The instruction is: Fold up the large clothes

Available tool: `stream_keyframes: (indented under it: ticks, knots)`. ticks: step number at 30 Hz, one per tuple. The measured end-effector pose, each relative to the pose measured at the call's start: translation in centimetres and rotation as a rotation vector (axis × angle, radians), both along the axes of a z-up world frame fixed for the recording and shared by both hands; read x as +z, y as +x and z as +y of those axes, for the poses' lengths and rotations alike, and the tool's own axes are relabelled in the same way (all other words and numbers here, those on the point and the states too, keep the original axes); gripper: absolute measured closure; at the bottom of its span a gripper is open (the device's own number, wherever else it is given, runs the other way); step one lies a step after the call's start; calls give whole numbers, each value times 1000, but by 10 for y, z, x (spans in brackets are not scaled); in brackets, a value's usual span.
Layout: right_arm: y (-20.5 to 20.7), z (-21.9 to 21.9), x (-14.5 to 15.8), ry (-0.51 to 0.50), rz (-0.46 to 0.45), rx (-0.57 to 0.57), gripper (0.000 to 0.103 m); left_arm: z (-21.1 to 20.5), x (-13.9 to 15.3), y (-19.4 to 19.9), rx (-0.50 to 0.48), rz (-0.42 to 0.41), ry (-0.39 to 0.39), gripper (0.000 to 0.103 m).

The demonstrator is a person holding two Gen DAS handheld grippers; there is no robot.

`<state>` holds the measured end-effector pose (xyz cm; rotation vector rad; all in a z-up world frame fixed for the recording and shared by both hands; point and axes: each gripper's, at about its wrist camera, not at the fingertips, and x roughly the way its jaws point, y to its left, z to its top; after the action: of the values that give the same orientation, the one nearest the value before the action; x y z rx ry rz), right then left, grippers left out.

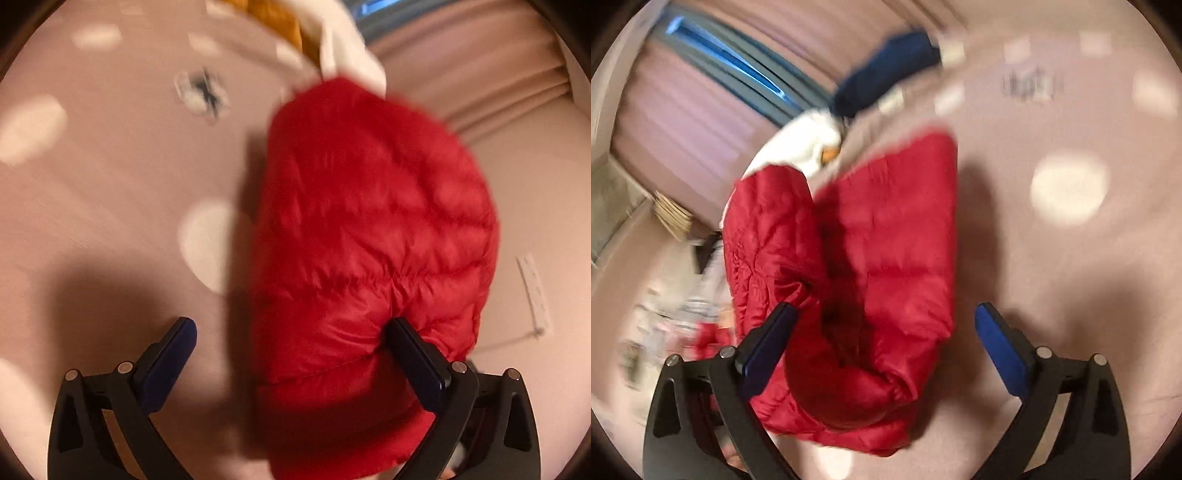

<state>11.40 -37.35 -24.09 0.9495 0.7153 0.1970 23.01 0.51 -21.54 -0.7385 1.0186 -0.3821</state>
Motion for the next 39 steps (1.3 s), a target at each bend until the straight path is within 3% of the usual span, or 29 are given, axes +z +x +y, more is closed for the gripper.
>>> stream_keyframes:
  ticks: [2, 3, 7, 9, 11, 13, 16, 19, 21, 26, 31, 35, 39]
  knots:
    - [19, 8, -37, 293, 54, 77, 0, -6, -14, 8, -50, 20, -118, 2]
    - [24, 13, -42, 301, 62, 85, 0, -9, -16, 10, -65, 12, -150, 2]
    - [36, 58, -25, 39, 31, 205, 0, -28, -16, 14, -179, -21, -120, 2]
    - [34, 66, -24, -16, 9, 185, 4, -42, -15, 13, -236, -49, -79, 2]
    - [34, 64, -27, 19, -19, 172, 21, -51, -15, 12, -214, -71, -42, 12]
    - [33, 56, -37, 116, -22, 146, 40, -55, -17, 11, -188, -79, -42, 17]
    - [28, 57, -35, 110, -32, 137, 51, -61, -14, 6, -150, -89, -23, 25]
    - [22, 65, -21, 39, -66, 129, 58, -74, 8, -12, -109, -166, 78, 31]
    - [16, 72, -10, -3, -104, 123, 60, -84, 26, -29, -59, -252, 139, 32]
    - [-3, 81, 32, -65, -213, 131, 63, -88, 53, -50, -56, -332, 91, 34]
    - [-37, 89, 70, -145, -321, 175, 63, -85, 93, -101, -49, -489, 161, 34]
    - [-66, 105, 106, -155, -433, 204, 63, -63, 130, -140, -1, -620, 153, 34]
    - [-92, 130, 145, -208, -546, 226, 63, -44, 156, -157, 30, -700, 122, 34]
